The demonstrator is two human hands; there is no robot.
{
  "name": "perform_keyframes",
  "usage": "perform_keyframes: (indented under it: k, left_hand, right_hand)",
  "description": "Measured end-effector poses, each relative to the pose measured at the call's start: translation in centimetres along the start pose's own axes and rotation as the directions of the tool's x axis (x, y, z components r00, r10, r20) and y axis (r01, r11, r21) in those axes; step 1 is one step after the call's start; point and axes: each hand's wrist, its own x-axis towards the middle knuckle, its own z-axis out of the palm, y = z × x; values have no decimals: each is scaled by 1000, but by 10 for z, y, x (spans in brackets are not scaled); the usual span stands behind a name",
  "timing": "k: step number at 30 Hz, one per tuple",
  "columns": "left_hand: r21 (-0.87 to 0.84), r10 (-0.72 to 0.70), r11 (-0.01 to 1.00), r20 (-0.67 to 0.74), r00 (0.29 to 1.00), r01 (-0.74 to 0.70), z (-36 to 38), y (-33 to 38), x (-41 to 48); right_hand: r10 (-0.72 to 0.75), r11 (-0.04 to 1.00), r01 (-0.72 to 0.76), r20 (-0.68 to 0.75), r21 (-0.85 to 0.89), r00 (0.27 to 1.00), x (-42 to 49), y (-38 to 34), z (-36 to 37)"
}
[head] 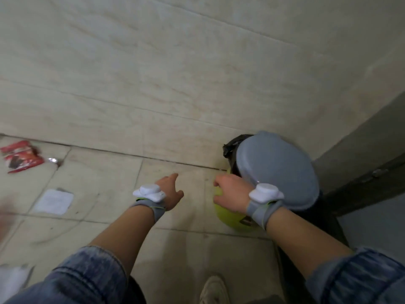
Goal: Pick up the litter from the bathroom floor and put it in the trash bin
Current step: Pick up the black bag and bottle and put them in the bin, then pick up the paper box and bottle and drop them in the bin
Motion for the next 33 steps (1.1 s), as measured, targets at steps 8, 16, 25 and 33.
perform_keyframes:
  k: [8,16,25,33]
  left_hand:
    - [-59,-382,923,-46,923,379,-9,-169,-51]
    - [-269,-678,720,-82,730,639,16,-242,-162]
    - [-393,-827,493,65,558,776,130,-227,-297]
    - [-419,-964,258,-54,260,871,246,-252,-365]
  right_hand:
    - [-277,955,291,171,-59,945,74,-104,59]
    - [-437,860,506,426,-58,792,78,-189,110]
    - [-535,723,691,618,-18,576,22,-247,190]
    - [-615,485,875,715,11,332,-26,-289,291]
